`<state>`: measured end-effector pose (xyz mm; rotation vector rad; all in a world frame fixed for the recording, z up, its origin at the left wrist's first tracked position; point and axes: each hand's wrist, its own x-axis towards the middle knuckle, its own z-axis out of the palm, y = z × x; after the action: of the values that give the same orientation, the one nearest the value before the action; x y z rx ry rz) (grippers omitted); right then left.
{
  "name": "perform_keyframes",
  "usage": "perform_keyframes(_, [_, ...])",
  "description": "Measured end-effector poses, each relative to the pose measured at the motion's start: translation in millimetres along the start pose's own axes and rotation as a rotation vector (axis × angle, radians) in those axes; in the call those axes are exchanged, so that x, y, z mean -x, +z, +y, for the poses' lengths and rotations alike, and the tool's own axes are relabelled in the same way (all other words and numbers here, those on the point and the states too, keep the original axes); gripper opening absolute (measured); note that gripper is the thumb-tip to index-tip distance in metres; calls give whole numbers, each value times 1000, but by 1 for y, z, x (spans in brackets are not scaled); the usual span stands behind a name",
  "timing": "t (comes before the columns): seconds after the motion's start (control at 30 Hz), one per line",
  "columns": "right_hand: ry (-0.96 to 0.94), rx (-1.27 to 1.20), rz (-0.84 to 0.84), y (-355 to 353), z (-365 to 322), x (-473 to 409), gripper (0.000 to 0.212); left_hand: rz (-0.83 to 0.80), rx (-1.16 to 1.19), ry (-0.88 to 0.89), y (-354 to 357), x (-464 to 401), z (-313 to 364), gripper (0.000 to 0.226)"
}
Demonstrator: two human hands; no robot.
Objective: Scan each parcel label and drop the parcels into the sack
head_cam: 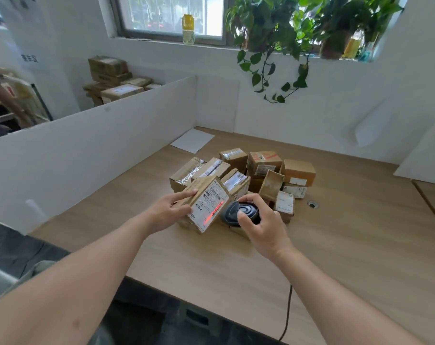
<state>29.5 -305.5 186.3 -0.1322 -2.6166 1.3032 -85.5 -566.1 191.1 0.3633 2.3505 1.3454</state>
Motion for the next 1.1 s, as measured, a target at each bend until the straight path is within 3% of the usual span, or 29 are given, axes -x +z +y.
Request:
perform_keyframes(0.23, [-77,-40,-115,-10,2,4,32,139,-16,-81,13,42,-7,50])
perform_keyframes(0.43, [-113,-173,-181,6,0,14,25,298,-1,-133,28,91,-15,67])
perform_keyframes(0.67, [37,-505,-277,75,-28,56,14,510,-48,-249,38,169,-56,57])
perform_keyframes(0.87, [46,-563,-479,142,-69,96,14,635,-52,-435,24,252,-113,59])
perform_keyframes(1.1, [101,-542,-547,236,-117,141,15,658,-70,-567,-21,328,-192,63])
